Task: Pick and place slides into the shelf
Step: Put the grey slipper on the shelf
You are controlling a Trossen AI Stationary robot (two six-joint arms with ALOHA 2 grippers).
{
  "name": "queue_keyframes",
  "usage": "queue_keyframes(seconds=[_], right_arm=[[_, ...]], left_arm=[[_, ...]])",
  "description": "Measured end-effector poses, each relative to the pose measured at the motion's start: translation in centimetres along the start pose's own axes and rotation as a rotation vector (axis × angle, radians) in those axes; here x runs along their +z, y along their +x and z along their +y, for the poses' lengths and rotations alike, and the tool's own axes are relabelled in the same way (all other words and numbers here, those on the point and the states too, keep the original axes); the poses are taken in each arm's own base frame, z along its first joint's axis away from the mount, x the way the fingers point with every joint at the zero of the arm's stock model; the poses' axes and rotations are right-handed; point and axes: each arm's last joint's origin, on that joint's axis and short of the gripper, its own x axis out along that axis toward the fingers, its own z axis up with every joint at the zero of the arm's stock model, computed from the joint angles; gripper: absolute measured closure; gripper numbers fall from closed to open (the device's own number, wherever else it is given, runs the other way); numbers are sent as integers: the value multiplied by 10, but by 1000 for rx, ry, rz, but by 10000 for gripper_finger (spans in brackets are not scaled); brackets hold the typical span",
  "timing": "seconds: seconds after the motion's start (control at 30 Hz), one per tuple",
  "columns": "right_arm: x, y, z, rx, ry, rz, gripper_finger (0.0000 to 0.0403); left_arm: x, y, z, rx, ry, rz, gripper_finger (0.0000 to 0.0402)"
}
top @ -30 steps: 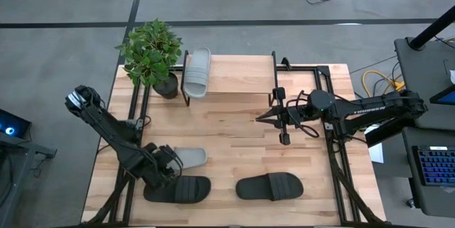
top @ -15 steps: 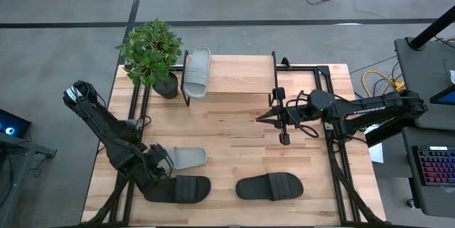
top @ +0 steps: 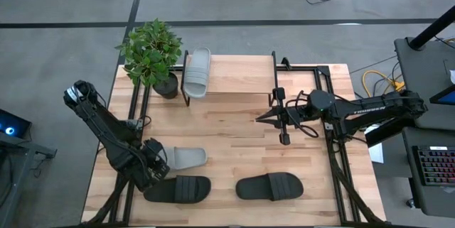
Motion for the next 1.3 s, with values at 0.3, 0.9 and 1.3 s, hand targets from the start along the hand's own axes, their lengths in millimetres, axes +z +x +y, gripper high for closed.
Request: queue_keyframes(seconds=[0.3,0.9,1.3], right_arm=[[-1,0,1,6,2,13,394],[-1,0,0,5,2,12,394],[-1,0,1,6,2,13,394]], left_arm=[[-13,20,6,-66,-30,0,206],[-25,53,21,-237,-2,-176,206],[-39,61,34,-413,58,-369,206]])
